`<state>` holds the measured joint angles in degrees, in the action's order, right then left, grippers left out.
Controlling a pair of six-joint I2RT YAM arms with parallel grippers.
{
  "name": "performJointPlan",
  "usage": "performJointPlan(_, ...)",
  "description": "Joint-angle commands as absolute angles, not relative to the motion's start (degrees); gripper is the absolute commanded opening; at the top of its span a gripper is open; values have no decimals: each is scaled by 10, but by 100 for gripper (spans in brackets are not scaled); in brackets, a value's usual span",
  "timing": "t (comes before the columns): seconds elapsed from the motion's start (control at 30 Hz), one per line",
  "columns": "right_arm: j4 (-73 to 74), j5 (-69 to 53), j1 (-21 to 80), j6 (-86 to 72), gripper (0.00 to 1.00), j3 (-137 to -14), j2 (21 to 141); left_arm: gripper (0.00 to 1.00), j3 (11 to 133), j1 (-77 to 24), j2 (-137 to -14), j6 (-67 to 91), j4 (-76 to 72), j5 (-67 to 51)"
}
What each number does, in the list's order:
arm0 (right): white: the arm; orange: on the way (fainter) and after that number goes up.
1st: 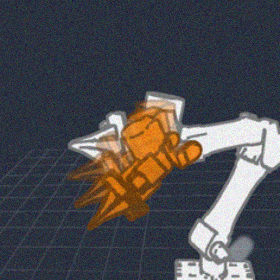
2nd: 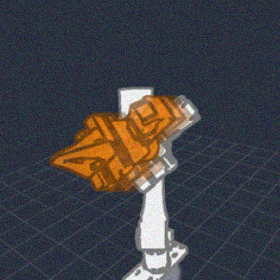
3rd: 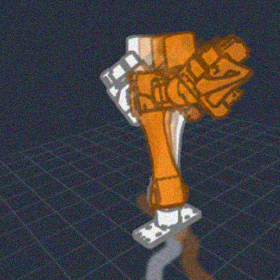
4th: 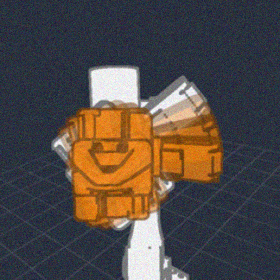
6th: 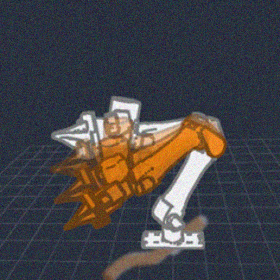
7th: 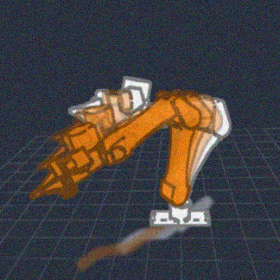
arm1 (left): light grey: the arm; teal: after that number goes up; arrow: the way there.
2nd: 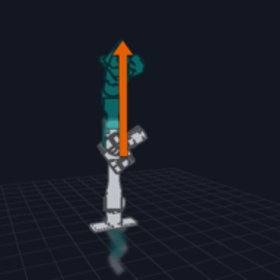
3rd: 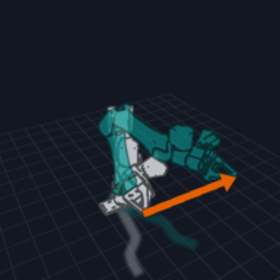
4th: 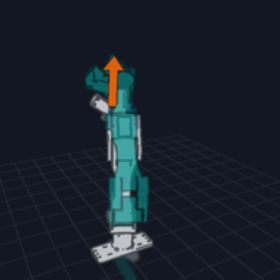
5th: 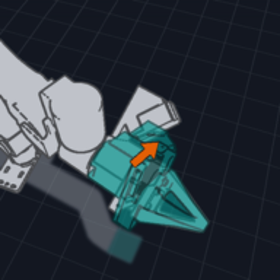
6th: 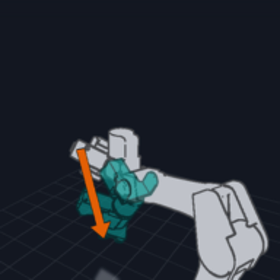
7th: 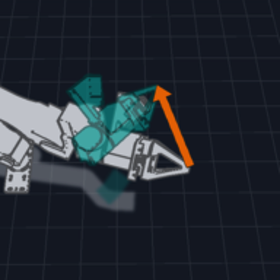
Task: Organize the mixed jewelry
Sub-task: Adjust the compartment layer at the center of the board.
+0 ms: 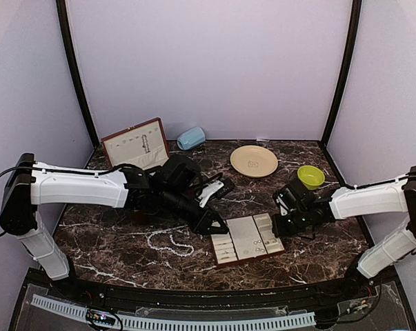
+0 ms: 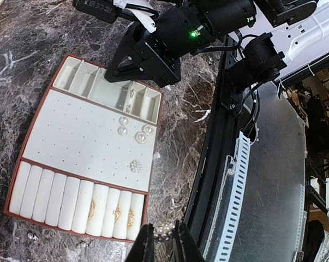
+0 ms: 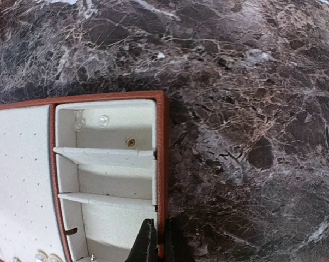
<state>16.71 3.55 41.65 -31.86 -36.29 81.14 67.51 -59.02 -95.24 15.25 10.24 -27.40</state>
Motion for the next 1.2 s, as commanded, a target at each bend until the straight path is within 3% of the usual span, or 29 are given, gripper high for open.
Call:
performJointPlan(0.0,163,68,423,-318,0,-376,826,12,680,-582,-934,146,120,-268)
performJointPlan(0.33,202,96,424,-317,0,-401,781,11,678,-563,-909,144,138,-251)
performJointPlan(0.6,260,44,444,-307,0,-438,744,10,663,-524,-854,155,169,-245)
performJointPlan(0.9,274,-21,559,-361,0,-426,717,11,647,-487,-815,142,180,-239)
performJointPlan(1.17,265,19,690,-447,0,-425,749,11,643,-477,-809,136,178,-249)
